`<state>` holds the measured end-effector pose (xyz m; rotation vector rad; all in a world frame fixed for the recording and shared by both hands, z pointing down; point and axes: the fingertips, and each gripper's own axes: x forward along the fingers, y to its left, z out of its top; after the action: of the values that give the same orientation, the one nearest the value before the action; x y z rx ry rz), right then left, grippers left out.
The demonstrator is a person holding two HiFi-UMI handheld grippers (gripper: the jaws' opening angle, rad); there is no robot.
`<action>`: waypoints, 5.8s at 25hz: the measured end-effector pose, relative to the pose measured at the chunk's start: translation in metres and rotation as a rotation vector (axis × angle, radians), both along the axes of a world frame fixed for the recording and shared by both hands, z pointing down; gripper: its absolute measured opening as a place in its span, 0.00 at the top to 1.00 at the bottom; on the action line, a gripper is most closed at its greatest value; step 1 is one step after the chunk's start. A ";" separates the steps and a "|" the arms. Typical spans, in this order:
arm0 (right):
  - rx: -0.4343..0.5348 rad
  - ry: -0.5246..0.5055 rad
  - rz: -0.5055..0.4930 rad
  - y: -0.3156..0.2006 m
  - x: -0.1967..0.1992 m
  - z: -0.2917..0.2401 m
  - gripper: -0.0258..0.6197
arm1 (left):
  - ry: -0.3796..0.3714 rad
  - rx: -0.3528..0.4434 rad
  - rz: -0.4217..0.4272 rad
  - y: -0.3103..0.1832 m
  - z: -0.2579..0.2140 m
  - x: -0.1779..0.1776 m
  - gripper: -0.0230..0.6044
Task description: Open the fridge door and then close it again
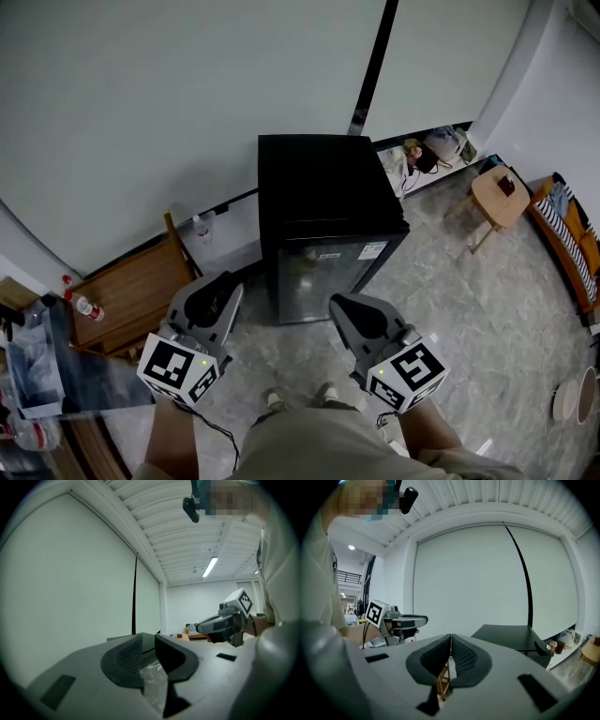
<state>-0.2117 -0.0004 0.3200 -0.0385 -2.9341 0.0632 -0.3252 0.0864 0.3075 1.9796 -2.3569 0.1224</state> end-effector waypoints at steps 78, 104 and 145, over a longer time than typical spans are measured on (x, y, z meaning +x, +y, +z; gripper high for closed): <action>-0.318 0.094 -0.142 -0.034 -0.054 0.106 0.96 | -0.011 -0.106 0.443 -0.151 0.151 -0.095 0.66; -0.315 0.109 -0.145 -0.002 -0.024 0.112 0.96 | 0.063 -0.108 0.345 -0.108 0.149 -0.035 0.68; -0.208 0.138 0.097 -0.021 0.103 0.098 0.96 | 0.143 -0.155 0.232 -0.060 0.140 0.149 0.72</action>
<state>-0.1091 -0.0213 0.4184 0.0735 -2.7780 0.3709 -0.1764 0.0266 0.4470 2.1023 -1.9648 0.1629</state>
